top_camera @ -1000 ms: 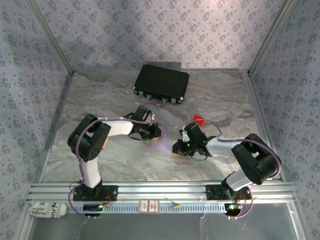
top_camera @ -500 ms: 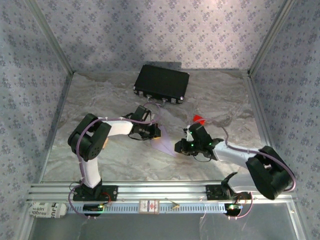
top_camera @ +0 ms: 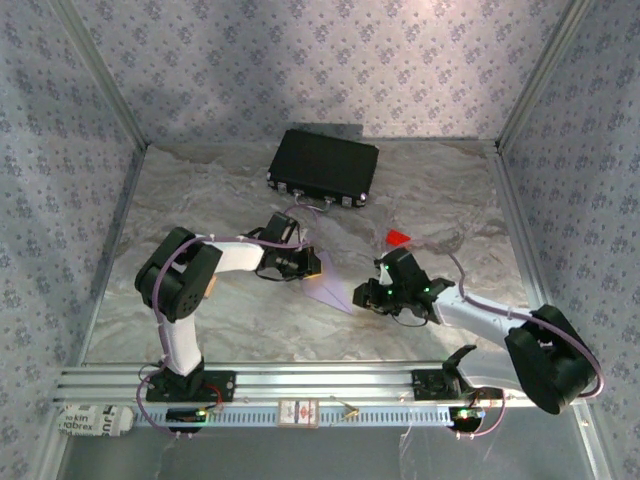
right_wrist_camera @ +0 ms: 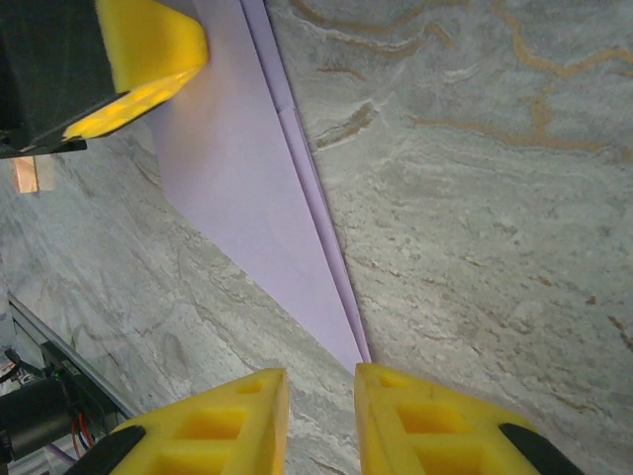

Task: Fold a paper plane with a square sheet of paper (pick it up from the middle)
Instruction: Fourth fold the wing at the center of the table, then turn over the paper at the center of the table.

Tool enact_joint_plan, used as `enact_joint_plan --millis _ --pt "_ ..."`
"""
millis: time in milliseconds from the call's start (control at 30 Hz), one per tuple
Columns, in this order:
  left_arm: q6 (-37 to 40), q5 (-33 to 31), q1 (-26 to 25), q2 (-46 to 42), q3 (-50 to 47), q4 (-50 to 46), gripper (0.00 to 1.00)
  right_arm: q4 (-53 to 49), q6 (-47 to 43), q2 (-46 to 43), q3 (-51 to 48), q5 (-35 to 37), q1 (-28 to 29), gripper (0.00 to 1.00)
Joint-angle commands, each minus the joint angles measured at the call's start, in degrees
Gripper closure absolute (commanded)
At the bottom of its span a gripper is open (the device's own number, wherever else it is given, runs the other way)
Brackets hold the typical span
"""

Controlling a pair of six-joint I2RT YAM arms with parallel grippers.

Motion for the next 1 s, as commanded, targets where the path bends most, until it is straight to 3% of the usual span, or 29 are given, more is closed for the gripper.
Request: enact_joint_plan --millis 0,967 --pt "-0.43 -2.33 0.60 1.01 -2.12 -2.62 0.92 -0.86 0.95 1.48 -0.35 -1.35 0.37 0.74" --pt "-1.36 -1.28 0.70 0.36 -2.32 -1.65 0.92 8.96 2.17 8.88 -0.27 -5.67 0.66 0.71"
